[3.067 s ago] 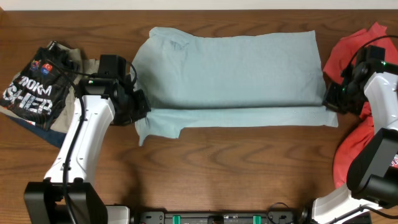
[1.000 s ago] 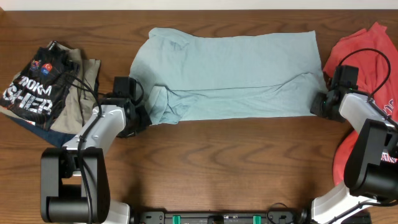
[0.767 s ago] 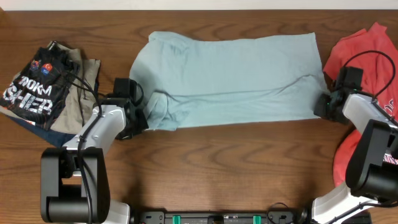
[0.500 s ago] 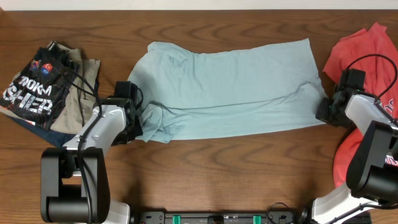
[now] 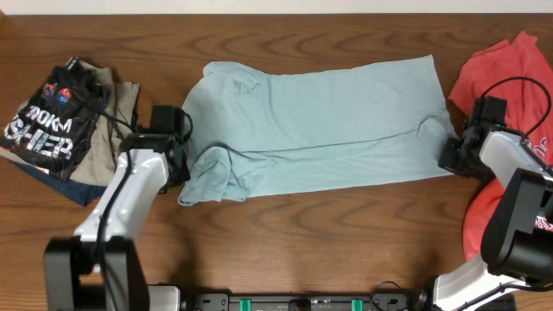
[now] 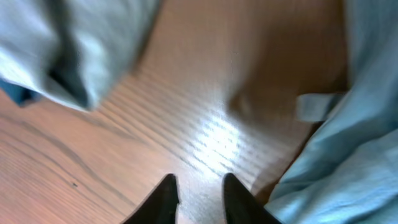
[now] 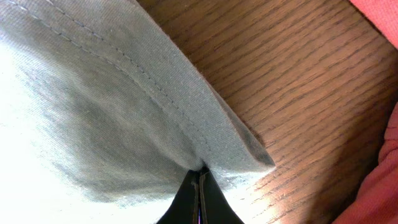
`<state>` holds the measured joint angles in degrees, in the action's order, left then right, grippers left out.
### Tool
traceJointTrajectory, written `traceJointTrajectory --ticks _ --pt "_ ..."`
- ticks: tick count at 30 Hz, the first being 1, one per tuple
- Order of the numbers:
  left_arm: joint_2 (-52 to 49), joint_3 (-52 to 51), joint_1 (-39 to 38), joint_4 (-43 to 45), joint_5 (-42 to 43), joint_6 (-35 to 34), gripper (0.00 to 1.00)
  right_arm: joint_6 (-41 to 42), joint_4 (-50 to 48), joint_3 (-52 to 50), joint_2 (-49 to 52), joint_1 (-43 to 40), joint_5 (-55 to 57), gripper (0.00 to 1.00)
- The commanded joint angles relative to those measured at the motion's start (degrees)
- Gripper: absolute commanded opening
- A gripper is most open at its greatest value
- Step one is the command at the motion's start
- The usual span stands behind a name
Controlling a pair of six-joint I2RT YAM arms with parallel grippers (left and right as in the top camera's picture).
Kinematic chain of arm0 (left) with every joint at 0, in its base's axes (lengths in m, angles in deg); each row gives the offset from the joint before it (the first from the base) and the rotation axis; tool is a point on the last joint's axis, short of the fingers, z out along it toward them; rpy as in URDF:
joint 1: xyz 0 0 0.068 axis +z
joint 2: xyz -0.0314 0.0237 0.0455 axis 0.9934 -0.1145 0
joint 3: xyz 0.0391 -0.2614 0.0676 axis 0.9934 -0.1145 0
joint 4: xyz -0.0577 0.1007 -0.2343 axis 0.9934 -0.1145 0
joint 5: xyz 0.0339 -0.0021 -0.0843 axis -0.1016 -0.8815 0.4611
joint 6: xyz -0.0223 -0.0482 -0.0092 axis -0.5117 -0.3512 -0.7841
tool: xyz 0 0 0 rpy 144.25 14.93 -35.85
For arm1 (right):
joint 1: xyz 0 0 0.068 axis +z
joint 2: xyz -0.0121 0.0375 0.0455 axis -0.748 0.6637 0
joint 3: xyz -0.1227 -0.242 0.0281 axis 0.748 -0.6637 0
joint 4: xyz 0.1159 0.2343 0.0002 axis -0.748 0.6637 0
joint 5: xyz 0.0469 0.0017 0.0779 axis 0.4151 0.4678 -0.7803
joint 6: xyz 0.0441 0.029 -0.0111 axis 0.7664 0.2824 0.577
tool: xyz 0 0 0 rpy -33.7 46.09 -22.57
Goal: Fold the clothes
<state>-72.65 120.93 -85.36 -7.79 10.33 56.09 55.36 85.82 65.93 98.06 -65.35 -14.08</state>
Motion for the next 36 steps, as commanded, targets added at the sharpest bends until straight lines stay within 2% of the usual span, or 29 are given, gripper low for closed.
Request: traceJointTrajectory --ticks 1,4,6,9,11,21,31,33,35,36 --pt "3.3 1.3 0.2 0.4 -2.0 2.7 0.32 0.6 1.1 -1.8 1.6 0.2 0.2 0.01" --pt "4.9 1.3 0.2 0.4 0.0 2.7 0.32 0.6 1.1 -1.8 1.6 0.2 0.1 0.01" --pt "5.5 1.3 0.2 0.3 7.8 2.7 0.32 0.6 1.1 -1.8 1.6 0.2 0.1 0.01" --pt "5.4 1.1 0.1 0.4 24.3 2.7 0.32 0.6 1.1 -1.8 1.6 0.2 0.1 0.01" --pt "5.0 0.8 -0.4 0.9 29.5 2.6 0.36 0.6 1.1 -1.8 1.6 0.2 0.1 0.02" --pt "-0.5 -1.5 -7.2 2.0 30.0 3.3 0.39 0.6 1.1 -1.8 1.6 0.2 -0.3 0.05" --pt "-8.0 -1.8 -9.3 3.7 30.0 3.3 0.39 0.6 1.1 -1.8 1.6 0.2 -0.5 0.05" --pt "-8.6 -1.8 -9.3 4.2 30.0 3.3 0.31 0.6 1.1 -1.8 1.6 0.2 -0.5 0.05" --pt "-8.7 -1.8 -9.3 4.9 29.9 3.3 0.10 0.6 1.1 -1.8 1.6 0.2 -0.5 0.05" --pt "-8.6 -1.7 -9.3 5.3 30.0 3.3 0.06 0.6 1.0 -1.8 1.6 0.2 -0.5 0.05"
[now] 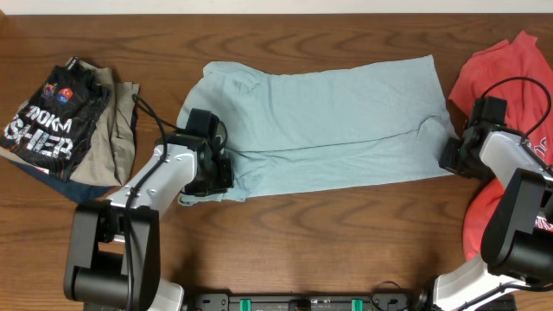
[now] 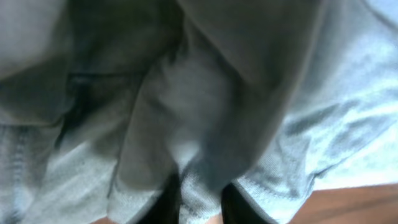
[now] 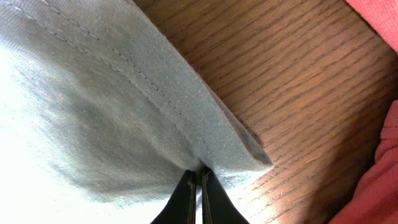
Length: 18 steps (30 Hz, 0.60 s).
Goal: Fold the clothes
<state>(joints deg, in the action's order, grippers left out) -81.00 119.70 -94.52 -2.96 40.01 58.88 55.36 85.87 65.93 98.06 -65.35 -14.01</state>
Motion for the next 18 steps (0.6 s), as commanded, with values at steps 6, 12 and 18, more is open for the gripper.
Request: traceJointTrajectory --ticks 6,12,18 --pt "0.9 2.6 0.1 -0.4 0.4 0.5 0.06 0.6 0.8 -1.8 1.6 0.2 -0.6 0.05" --pt "5.9 10.6 2.1 1.3 0.5 0.5 0.06 0.6 0.7 -1.8 1.6 0.2 -0.6 0.04" --pt "7.3 11.9 6.8 5.6 -4.6 -5.4 0.06 0.6 0.7 -1.8 1.6 0.2 -1.3 0.03"
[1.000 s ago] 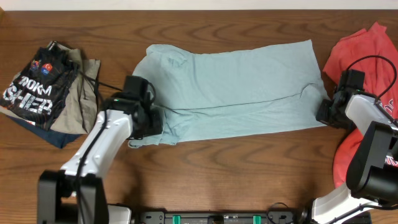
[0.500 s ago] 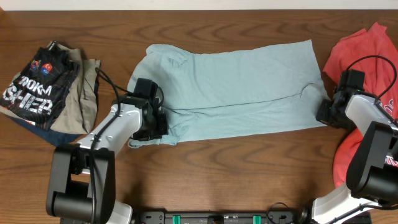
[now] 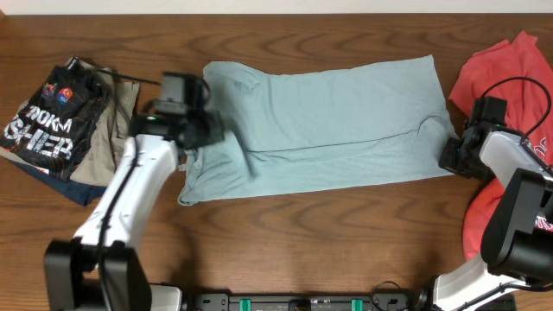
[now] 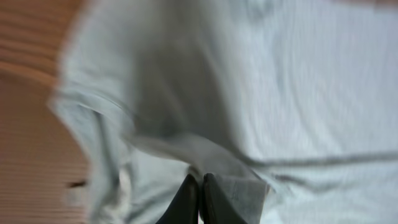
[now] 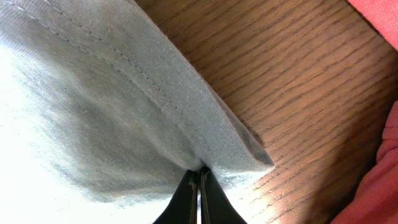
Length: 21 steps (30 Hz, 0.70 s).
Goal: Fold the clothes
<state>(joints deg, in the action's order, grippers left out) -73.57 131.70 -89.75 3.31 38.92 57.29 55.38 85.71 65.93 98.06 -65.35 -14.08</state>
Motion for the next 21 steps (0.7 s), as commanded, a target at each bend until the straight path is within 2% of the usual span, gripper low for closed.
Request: traceJointTrajectory --ticks 1,3,5,15,21 --pt "-0.2 -0.3 2.6 -1.1 -3.6 -4.0 0.09 0.6 0.8 -1.8 1.6 0.2 -1.6 0.03" --pt "-0.5 -0.8 3.2 -2.7 -3.6 -4.0 0.25 0.6 0.7 -1.8 1.6 0.2 -1.6 0.05" --pt "-0.8 -0.9 3.3 -4.7 -3.6 -4.0 0.35 0.6 0.5 -1.8 1.6 0.2 -1.6 0.08" --pt "-1.1 -3.0 3.3 -15.3 -5.2 -4.0 0.35 0.6 0.8 -1.8 1.6 0.2 -1.6 0.09" --pt "-1.1 -9.8 3.3 -14.9 -9.2 -4.0 0.35 0.6 0.8 -1.8 1.6 0.2 -1.6 0.09"
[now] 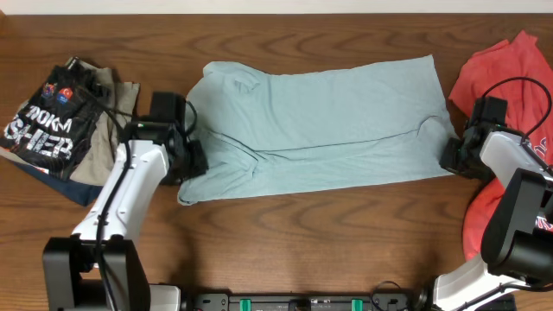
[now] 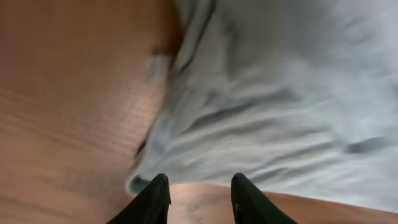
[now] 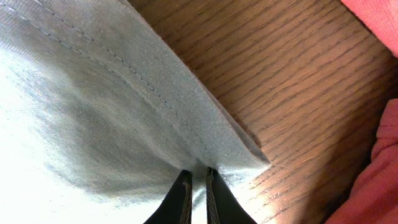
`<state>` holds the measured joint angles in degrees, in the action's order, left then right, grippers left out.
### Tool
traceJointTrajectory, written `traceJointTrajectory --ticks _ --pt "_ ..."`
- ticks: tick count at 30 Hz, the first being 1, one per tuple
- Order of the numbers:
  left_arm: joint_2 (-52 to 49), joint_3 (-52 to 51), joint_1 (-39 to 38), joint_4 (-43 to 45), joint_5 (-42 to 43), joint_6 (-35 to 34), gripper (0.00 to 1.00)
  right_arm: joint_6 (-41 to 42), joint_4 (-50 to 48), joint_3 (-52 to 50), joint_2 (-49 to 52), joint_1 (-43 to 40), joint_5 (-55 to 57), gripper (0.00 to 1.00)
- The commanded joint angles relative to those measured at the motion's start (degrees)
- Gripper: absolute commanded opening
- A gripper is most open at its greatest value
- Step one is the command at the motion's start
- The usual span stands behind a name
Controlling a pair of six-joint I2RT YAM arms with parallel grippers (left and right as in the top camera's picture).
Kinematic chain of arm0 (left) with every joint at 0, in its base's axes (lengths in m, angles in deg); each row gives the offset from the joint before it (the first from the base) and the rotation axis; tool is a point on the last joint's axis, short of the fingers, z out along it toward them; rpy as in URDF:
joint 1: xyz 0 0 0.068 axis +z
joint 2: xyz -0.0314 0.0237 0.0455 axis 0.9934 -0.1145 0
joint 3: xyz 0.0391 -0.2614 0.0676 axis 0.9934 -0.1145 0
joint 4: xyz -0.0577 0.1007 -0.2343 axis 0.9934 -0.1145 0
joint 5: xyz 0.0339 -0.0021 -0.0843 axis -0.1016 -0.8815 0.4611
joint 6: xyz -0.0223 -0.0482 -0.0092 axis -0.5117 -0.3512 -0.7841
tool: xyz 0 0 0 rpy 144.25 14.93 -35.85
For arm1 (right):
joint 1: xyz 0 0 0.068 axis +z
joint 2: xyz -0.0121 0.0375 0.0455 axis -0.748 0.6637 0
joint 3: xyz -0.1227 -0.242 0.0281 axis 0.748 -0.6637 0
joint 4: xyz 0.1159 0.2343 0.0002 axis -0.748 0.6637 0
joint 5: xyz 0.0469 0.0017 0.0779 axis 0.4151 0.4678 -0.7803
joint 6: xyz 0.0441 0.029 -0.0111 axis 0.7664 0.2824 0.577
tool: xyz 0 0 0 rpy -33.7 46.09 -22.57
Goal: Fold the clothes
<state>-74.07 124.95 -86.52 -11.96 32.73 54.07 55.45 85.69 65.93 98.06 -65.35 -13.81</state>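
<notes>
A light blue shirt [image 1: 320, 121] lies spread across the middle of the wooden table, with a crease running along its length. My left gripper [image 1: 192, 162] is at the shirt's lower left edge. In the left wrist view it [image 2: 198, 200] is open, with bare wood between its fingers and the shirt's hem [image 2: 186, 143] just beyond the tips. My right gripper [image 1: 449, 157] is at the shirt's lower right corner. Its [image 3: 196, 186] jaws stand a narrow gap apart at the stitched hem [image 3: 186, 106].
A stack of folded clothes [image 1: 60, 121] with a dark printed top lies at the far left. A red garment [image 1: 505, 73] lies crumpled along the right edge, behind and under the right arm. Bare wood [image 1: 328, 233] runs along the table's front.
My left gripper was shut on a fold near the shirt's upper left. Now it is open at the lower left edge, and that side lies flatter. The right jaws have parted slightly.
First my left gripper stood open beside the shirt's left side, where a sleeve lay bunched. It then sat over that bunch, then shut on the fabric farther back. Now it is open and the bunch is smoothed. The right gripper stayed pinched on the right hem until now.
</notes>
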Motion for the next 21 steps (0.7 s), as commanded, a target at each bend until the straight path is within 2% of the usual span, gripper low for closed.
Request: traceJointTrajectory --ticks 1,6,16,19,21 --pt "-0.7 -4.3 0.1 1.2 -3.0 -0.8 0.35 0.5 0.9 -1.8 1.6 0.2 -1.9 0.09" --pt "-0.7 -8.5 0.1 5.8 -3.0 -0.7 0.37 0.5 0.9 -1.8 1.6 0.2 -3.1 0.02" --pt "-0.7 -11.1 0.1 12.4 -4.7 -0.7 0.46 0.5 1.7 -1.8 1.6 0.2 -3.3 0.01" --pt "-0.7 -11.1 0.1 13.7 -4.7 -0.7 0.46 0.5 1.7 -1.8 1.6 0.2 -3.3 0.01" --pt "-0.8 -11.1 0.1 14.4 -4.7 -0.7 0.14 0.5 2.2 -1.8 1.6 0.2 -3.3 0.01"
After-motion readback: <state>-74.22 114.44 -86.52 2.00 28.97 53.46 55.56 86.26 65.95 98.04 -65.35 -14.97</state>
